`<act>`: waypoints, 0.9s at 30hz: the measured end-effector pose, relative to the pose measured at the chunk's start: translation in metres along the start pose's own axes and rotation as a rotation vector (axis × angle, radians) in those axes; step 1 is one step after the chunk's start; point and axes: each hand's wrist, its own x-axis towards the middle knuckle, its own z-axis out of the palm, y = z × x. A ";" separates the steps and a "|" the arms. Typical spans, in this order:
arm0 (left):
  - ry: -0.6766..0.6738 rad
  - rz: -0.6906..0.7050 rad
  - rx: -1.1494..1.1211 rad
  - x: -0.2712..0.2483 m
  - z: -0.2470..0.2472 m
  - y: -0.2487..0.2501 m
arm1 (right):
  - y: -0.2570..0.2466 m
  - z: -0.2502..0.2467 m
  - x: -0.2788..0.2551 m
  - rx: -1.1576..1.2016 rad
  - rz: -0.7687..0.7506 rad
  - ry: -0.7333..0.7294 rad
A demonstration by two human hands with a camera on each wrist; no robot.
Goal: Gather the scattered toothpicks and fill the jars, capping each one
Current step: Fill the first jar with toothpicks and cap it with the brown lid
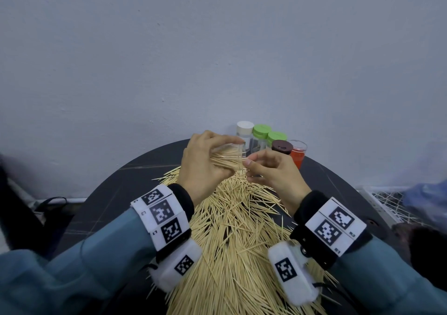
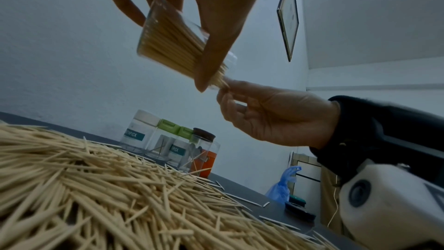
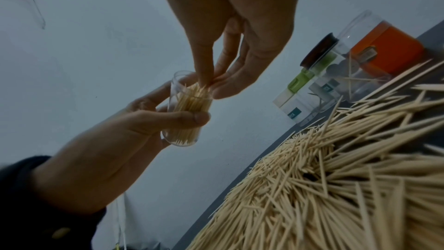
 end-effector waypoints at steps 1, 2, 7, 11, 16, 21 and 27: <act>-0.006 -0.006 0.005 0.000 0.000 0.000 | 0.000 0.000 0.000 -0.010 -0.018 0.001; -0.018 -0.011 0.005 0.000 0.000 -0.001 | -0.001 -0.001 0.000 -0.010 -0.037 0.000; -0.100 -0.007 -0.022 -0.003 0.003 0.001 | -0.002 -0.001 -0.001 0.035 -0.127 0.041; -0.105 -0.010 -0.033 -0.003 0.003 0.000 | -0.001 -0.003 0.001 -0.084 -0.182 0.075; -0.077 -0.056 -0.045 0.000 0.000 -0.002 | -0.004 -0.007 0.000 -0.277 -0.197 -0.007; -0.107 -0.067 -0.072 -0.001 0.001 -0.002 | -0.005 -0.006 0.001 -0.128 -0.163 -0.070; -0.095 -0.091 -0.093 -0.001 0.001 -0.001 | -0.003 -0.008 0.004 -0.136 -0.162 0.015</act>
